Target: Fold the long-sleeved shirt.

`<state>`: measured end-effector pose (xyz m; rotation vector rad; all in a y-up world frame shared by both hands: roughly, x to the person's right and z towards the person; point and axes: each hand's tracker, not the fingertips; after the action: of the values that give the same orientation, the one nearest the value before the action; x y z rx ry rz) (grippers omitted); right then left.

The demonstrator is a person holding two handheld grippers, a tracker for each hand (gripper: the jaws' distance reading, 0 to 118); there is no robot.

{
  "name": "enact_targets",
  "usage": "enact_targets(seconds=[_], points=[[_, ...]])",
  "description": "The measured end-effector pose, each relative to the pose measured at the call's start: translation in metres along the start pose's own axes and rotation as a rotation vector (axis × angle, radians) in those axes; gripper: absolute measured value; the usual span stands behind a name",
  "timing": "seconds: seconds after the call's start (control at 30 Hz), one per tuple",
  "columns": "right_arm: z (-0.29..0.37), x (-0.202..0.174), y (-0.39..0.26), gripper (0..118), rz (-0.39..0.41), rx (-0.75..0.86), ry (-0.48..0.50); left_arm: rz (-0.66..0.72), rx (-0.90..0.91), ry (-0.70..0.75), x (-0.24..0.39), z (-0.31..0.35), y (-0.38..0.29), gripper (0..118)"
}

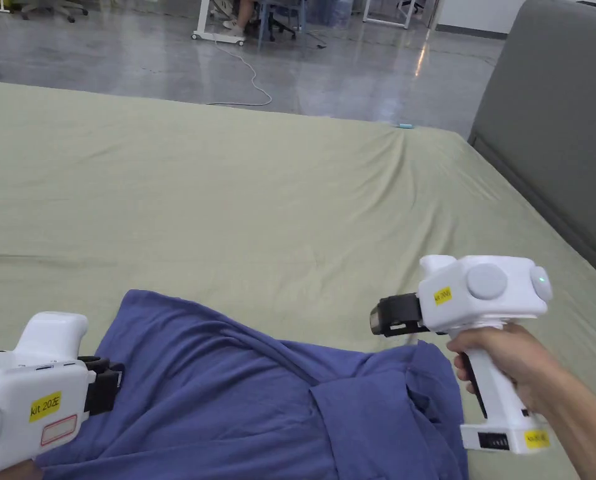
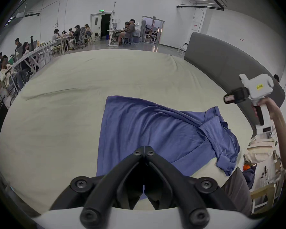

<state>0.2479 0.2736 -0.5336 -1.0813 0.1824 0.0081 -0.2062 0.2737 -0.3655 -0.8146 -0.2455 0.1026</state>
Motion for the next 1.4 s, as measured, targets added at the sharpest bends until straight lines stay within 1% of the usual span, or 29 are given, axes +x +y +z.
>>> enact_targets(seconds=[0.1,0.2,0.23,0.3,0.33,0.37,0.4,0.5,0.53,0.57,0.6,0.63,0.67,0.7,0.73,0.77,0.83,0.9,1.0,1.03,1.07,1.1,1.13,1.17,1.2,1.23,1.3,1.37,1.4], points=[[-0.047,-0.005,0.017,101,0.001,-0.122,-0.021,0.014,0.000,0.011,-0.006,-0.014,0.005,0],[-0.089,-0.002,0.014,99,-0.008,-0.255,-0.038,0.026,-0.007,0.020,-0.007,-0.024,0.012,0],[-0.099,-0.003,0.013,90,-0.009,-0.277,-0.063,0.028,-0.009,0.021,-0.009,-0.028,0.014,0],[-0.115,-0.002,0.001,63,0.020,-0.314,-0.157,0.029,-0.019,0.028,-0.011,-0.039,0.022,0],[-0.118,-0.002,-0.003,62,0.013,-0.291,-0.111,0.024,-0.026,0.037,-0.012,-0.045,0.026,0],[-0.113,-0.006,-0.002,61,0.023,-0.272,-0.111,0.015,-0.035,0.048,-0.012,-0.053,0.031,0],[-0.107,-0.003,-0.002,56,0.026,-0.273,-0.110,0.007,-0.044,0.051,-0.013,-0.062,0.038,0],[-0.103,-0.012,0.000,18,0.054,-0.291,-0.072,0.007,-0.059,0.068,-0.015,-0.091,0.062,0],[-0.104,-0.009,-0.001,10,0.052,-0.294,-0.055,0.009,-0.060,0.070,-0.017,-0.101,0.071,0],[-0.106,-0.012,-0.003,9,0.065,-0.294,-0.053,0.008,-0.068,0.073,-0.022,-0.118,0.081,0],[-0.109,-0.016,-0.005,8,0.086,-0.283,-0.077,0.013,-0.074,0.074,-0.026,-0.134,0.091,6],[-0.110,-0.017,-0.006,6,0.082,-0.282,-0.076,0.003,-0.082,0.075,-0.029,-0.146,0.100,38],[-0.111,-0.013,-0.008,6,0.070,-0.278,-0.072,-0.005,-0.092,0.086,-0.032,-0.159,0.108,74],[-0.112,-0.012,-0.009,6,0.036,-0.262,-0.073,-0.035,-0.117,0.126,-0.033,-0.172,0.115,102],[-0.113,-0.011,-0.010,6,0.029,-0.258,-0.068,-0.054,-0.140,0.148,-0.035,-0.186,0.119,115],[-0.114,-0.010,-0.011,6,0.037,-0.255,-0.063,-0.060,-0.174,0.155,-0.041,-0.202,0.123,115],[-0.112,-0.007,-0.010,6,0.028,-0.253,-0.053,-0.029,-0.217,0.203,-0.048,-0.224,0.129,115],[-0.113,-0.007,-0.009,6,0.019,-0.257,-0.048,-0.003,-0.250,0.207,-0.056,-0.245,0.132,114],[-0.114,-0.007,-0.008,6,0.020,-0.264,-0.051,-0.001,-0.322,0.225,-0.062,-0.271,0.129,103],[-0.114,-0.008,-0.008,6,0.023,-0.265,-0.054,0.006,-0.313,0.240,-0.060,-0.274,0.127,96],[-0.114,-0.009,-0.008,6,0.026,-0.265,-0.059,0.035,-0.272,0.216,-0.058,-0.270,0.124,87],[-0.114,-0.011,-0.009,6,0.031,-0.263,-0.064,0.038,-0.264,0.242,-0.054,-0.261,0.123,81],[-0.114,-0.012,-0.010,6,0.034,-0.261,-0.067,0.049,-0.253,0.215,-0.050,-0.255,0.124,47],[-0.115,-0.013,-0.010,6,0.038,-0.258,-0.072,0.059,-0.215,0.127,-0.045,-0.247,0.124,0],[-0.115,-0.014,-0.010,6,0.042,-0.256,-0.077,0.051,-0.174,0.167,-0.039,-0.241,0.123,0],[-0.113,-0.016,-0.009,6,0.048,-0.257,-0.083,0.012,-0.190,0.195,-0.034,-0.232,0.124,0],[-0.098,-0.019,0.001,6,0.068,-0.265,-0.092,0.024,-0.174,0.163,-0.036,-0.212,0.131,0],[-0.070,-0.019,0.015,6,0.110,-0.193,-0.076,0.074,-0.100,0.124,-0.041,-0.178,0.145,0],[-0.051,-0.019,0.024,6,0.097,-0.153,-0.051,0.087,-0.050,0.113,-0.044,-0.159,0.155,0]])
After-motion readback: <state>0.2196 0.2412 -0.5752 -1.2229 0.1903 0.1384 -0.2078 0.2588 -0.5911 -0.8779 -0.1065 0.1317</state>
